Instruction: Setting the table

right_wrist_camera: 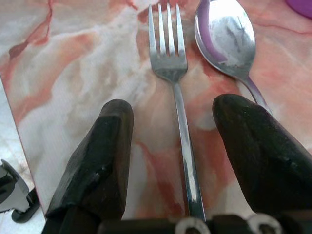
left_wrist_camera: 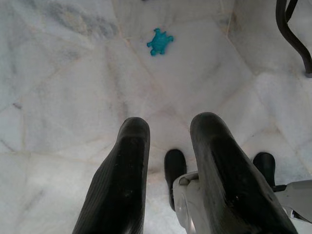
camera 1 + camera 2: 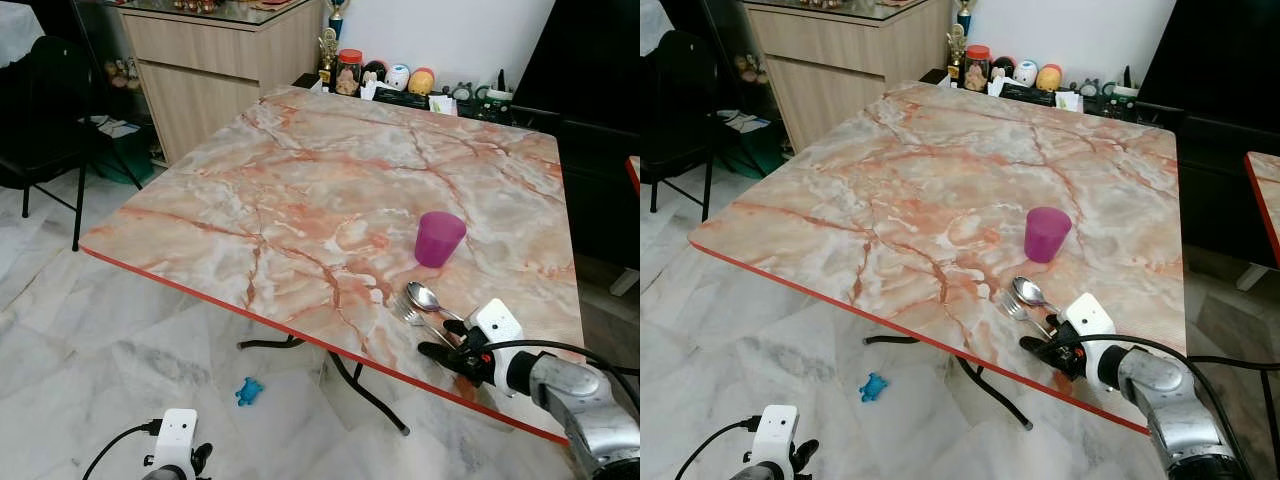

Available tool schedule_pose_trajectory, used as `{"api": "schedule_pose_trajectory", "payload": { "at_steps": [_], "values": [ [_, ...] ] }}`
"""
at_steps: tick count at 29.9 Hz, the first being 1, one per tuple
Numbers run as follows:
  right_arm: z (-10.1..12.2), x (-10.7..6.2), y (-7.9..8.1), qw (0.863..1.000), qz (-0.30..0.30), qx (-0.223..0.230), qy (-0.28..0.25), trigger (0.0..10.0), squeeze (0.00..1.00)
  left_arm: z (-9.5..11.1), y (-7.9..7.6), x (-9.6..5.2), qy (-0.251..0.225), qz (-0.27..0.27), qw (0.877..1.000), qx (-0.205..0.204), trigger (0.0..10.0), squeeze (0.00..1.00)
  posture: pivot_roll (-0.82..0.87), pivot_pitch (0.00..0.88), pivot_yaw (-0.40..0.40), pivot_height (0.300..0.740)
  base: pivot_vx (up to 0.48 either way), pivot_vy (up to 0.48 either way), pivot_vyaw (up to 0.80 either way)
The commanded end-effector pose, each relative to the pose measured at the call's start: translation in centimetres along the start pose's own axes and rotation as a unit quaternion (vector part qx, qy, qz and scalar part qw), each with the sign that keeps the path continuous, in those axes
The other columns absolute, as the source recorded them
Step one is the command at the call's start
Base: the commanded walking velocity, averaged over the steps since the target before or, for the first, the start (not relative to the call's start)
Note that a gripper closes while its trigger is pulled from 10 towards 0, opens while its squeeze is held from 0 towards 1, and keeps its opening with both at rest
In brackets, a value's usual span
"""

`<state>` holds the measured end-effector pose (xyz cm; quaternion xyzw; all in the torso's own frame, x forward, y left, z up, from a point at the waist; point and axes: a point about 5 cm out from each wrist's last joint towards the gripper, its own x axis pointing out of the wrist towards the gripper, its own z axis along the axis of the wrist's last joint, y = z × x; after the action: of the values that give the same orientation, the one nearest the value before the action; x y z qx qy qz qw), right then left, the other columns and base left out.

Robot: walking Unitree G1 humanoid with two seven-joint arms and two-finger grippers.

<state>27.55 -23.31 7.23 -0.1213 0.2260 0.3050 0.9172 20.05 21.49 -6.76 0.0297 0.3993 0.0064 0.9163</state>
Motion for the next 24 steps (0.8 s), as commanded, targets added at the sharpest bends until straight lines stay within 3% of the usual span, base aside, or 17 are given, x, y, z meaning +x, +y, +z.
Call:
{"api": "schedule_pose_trajectory", "payload": {
  "at_steps": [1,7,9,10,11,13,14,15,17,24],
  "values": [
    [0.1,0.0,-0.2,1.000,-0.007,0.005,0.000,10.0,0.00,0.1,-0.1,0.0,-0.001,0.000,1.000,-0.005,10.0,0.00,0.11,0.000,-0.041,0.728,0.000,0.000,0.00],
    [-0.2,0.2,-0.2,1.000,-0.005,0.017,0.005,10.0,0.00,0.1,-0.1,0.1,-0.002,0.000,1.000,-0.006,10.0,0.00,0.11,0.000,-0.042,0.728,0.000,0.000,0.00],
    [-0.5,0.2,-0.3,1.000,-0.010,0.021,0.016,8.4,0.00,0.1,-0.1,0.1,-0.001,0.000,1.000,-0.007,10.0,0.00,0.11,0.000,-0.042,0.728,0.000,0.000,0.00],
    [-0.7,0.2,-0.4,0.999,-0.013,0.027,0.020,4.8,0.00,0.1,-0.1,0.1,0.000,-0.001,1.000,-0.007,10.0,0.00,0.12,0.000,-0.042,0.728,0.000,0.000,0.00],
    [-0.8,0.2,-0.4,0.999,-0.015,0.031,0.023,4.9,0.00,0.1,-0.1,0.1,0.000,-0.001,1.000,-0.008,10.0,0.00,0.12,0.000,-0.041,0.728,0.000,0.000,0.00],
    [-1.0,0.3,-0.4,0.999,-0.014,0.037,0.027,2.7,0.00,0.0,-0.1,0.0,0.002,-0.001,1.000,-0.013,10.0,0.00,0.12,0.000,-0.042,0.728,0.000,0.000,0.00],
    [-1.0,0.3,-0.4,0.999,-0.014,0.037,0.027,2.7,0.00,0.0,-0.1,0.0,0.002,-0.001,1.000,-0.013,10.0,0.00,0.12,0.000,-0.042,0.728,0.000,0.000,0.00],
    [-1.0,0.3,-0.4,0.999,-0.013,0.038,0.028,0.5,0.00,0.0,-0.1,0.0,0.003,-0.001,1.000,-0.012,10.0,0.00,0.12,0.000,-0.042,0.728,0.000,0.000,0.00],
    [-1.1,0.3,-0.2,0.999,-0.008,0.040,0.027,0.0,0.00,0.0,-0.1,0.0,0.003,-0.001,1.000,-0.011,10.0,0.00,0.12,0.000,-0.041,0.728,0.000,0.000,0.00],
    [-1.1,0.4,-0.1,0.999,-0.004,0.042,0.027,0.0,0.00,-0.3,0.0,0.0,0.006,0.002,1.000,-0.012,10.0,0.00,0.12,0.000,-0.041,0.728,0.000,0.000,0.00]
  ]
}}
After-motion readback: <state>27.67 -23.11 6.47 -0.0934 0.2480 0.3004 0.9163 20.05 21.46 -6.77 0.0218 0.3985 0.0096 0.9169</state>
